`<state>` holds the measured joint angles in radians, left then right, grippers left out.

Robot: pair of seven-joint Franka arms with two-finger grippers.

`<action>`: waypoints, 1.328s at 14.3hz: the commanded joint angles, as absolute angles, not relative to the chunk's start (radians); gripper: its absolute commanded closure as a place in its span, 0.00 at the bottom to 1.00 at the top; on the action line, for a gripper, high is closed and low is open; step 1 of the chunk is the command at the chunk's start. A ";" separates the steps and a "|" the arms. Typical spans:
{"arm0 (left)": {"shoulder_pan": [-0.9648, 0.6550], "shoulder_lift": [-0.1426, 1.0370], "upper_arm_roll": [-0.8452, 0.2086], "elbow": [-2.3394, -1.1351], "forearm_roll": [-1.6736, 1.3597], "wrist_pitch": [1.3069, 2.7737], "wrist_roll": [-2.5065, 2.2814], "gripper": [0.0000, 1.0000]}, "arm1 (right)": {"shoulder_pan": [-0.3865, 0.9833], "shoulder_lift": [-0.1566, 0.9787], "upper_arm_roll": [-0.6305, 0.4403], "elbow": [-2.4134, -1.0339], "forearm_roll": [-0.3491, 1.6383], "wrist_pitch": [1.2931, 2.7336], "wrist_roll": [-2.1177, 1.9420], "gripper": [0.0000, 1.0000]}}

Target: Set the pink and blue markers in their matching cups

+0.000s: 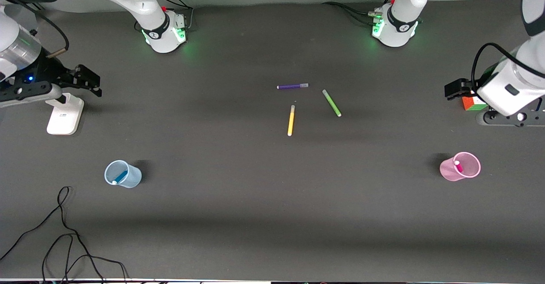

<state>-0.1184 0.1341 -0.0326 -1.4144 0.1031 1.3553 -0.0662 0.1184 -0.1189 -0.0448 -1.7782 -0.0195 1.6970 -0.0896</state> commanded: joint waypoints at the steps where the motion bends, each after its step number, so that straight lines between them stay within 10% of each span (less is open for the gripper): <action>1: -0.080 -0.050 -0.074 -1.678 0.130 1.556 -0.034 0.00 | 0.109 -0.025 -0.041 -1.660 0.006 1.677 -0.071 0.00; 19: -0.109 -0.003 0.066 -1.660 0.046 1.603 0.060 0.00 | 0.112 0.008 -0.044 -1.651 0.043 1.638 -0.029 0.00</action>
